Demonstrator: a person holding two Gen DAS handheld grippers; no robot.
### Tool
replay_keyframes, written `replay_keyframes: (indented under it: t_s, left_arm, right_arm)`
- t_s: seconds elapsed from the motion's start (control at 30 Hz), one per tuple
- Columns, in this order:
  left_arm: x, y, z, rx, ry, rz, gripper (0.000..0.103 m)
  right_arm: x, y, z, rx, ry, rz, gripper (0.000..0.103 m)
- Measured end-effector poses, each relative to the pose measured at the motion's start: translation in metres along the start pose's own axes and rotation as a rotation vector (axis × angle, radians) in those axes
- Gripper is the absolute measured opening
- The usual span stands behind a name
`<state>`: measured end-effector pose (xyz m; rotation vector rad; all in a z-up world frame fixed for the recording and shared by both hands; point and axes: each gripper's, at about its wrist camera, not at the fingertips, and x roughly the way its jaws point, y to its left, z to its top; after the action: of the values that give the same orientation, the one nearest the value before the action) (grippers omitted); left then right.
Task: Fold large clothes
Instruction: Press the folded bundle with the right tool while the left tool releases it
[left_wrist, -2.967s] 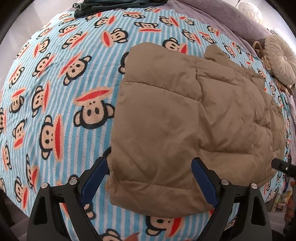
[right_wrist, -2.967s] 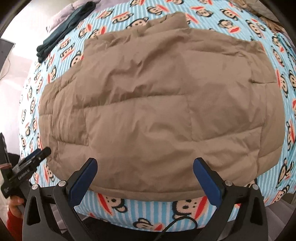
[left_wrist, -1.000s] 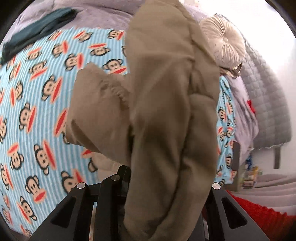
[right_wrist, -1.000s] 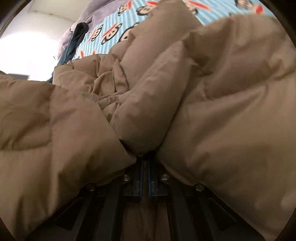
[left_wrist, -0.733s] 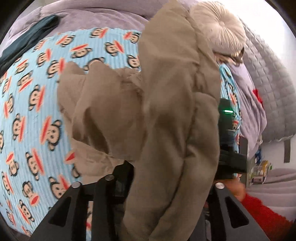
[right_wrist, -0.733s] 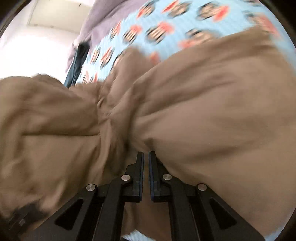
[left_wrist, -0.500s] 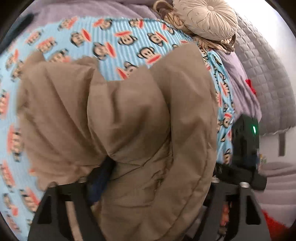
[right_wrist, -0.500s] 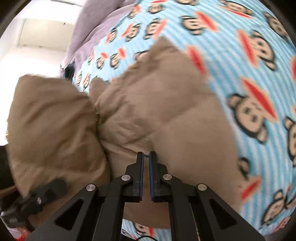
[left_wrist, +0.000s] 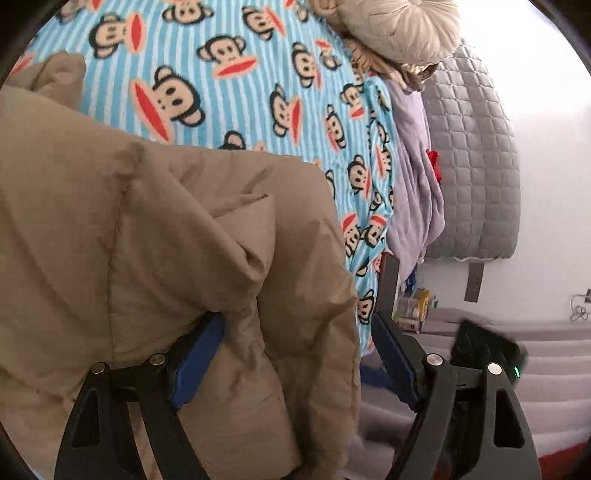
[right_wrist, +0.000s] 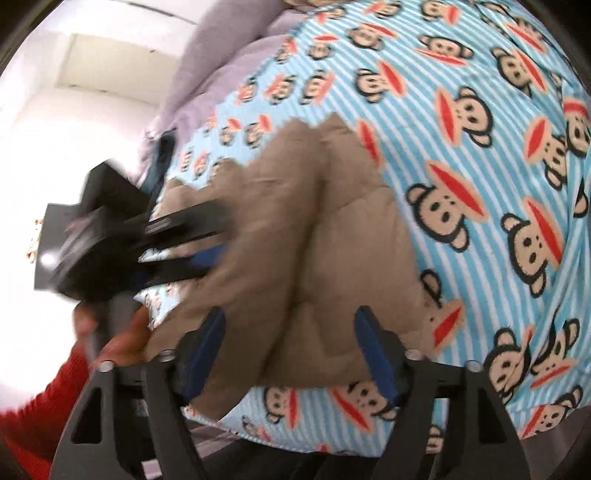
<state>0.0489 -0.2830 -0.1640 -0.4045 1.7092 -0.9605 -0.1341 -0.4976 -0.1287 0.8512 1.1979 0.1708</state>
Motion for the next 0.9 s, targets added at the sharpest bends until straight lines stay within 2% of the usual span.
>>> replay_keyframes:
  t_s: [0.1, 0.2, 0.23, 0.27, 0.37, 0.4, 0.43, 0.47, 0.57, 0.63, 0.67, 0.73, 0.8, 0.83, 0.9]
  left_arm:
    - [0.009, 0.003, 0.014, -0.015, 0.036, -0.019, 0.082]
    - [0.018, 0.002, 0.021, -0.003, 0.050, 0.012, 0.082]
    - [0.020, 0.000, 0.023, 0.005, 0.051, 0.026, 0.082]
    - [0.024, -0.005, 0.024, 0.022, 0.049, 0.050, 0.082]
    - [0.020, -0.024, 0.019, 0.098, 0.007, 0.151, 0.082]
    - [0.013, -0.031, 0.016, 0.134, -0.019, 0.180, 0.082]
    - [0.002, -0.040, 0.011, 0.186, -0.068, 0.223, 0.082]
    - [-0.013, -0.048, 0.005, 0.236, -0.130, 0.276, 0.082]
    - [-0.064, -0.050, -0.009, 0.301, -0.317, 0.424, 0.082]
    - [-0.089, -0.040, -0.012, 0.287, -0.408, 0.523, 0.082]
    - [-0.103, -0.028, -0.012, 0.266, -0.450, 0.596, 0.082]
    - [-0.114, -0.008, -0.007, 0.214, -0.460, 0.661, 0.082]
    - [-0.112, 0.013, 0.001, 0.150, -0.438, 0.656, 0.082]
    - [-0.107, 0.018, 0.004, 0.139, -0.430, 0.646, 0.082]
    - [-0.086, 0.017, 0.014, 0.166, -0.413, 0.687, 0.082]
  right_arm:
    - [-0.006, 0.019, -0.015, -0.054, 0.033, 0.037, 0.083]
    - [0.000, 0.042, -0.026, -0.113, 0.073, 0.065, 0.099]
    - [0.005, 0.050, -0.030, -0.141, 0.091, 0.070, 0.103]
    - [0.009, 0.055, -0.033, -0.159, 0.100, 0.067, 0.103]
    - [0.027, 0.063, -0.038, -0.185, 0.120, -0.011, 0.101]
    - [0.032, 0.061, -0.037, -0.170, 0.109, -0.065, 0.096]
    - [0.035, 0.055, -0.036, -0.144, 0.088, -0.120, 0.066]
    - [0.038, 0.046, -0.033, -0.114, 0.076, -0.152, 0.029]
    - [0.039, 0.014, -0.025, -0.010, 0.041, -0.190, 0.024]
    - [0.037, -0.003, -0.027, 0.019, 0.033, -0.216, 0.024]
    - [0.036, -0.009, -0.028, 0.029, 0.034, -0.219, 0.024]
    - [0.038, -0.028, -0.033, 0.084, 0.046, -0.207, 0.024]
    - [0.041, -0.041, -0.036, 0.129, 0.048, -0.182, 0.024]
    - [0.042, -0.048, -0.038, 0.148, 0.046, -0.168, 0.024]
    - [0.044, -0.057, -0.040, 0.171, 0.045, -0.155, 0.024]
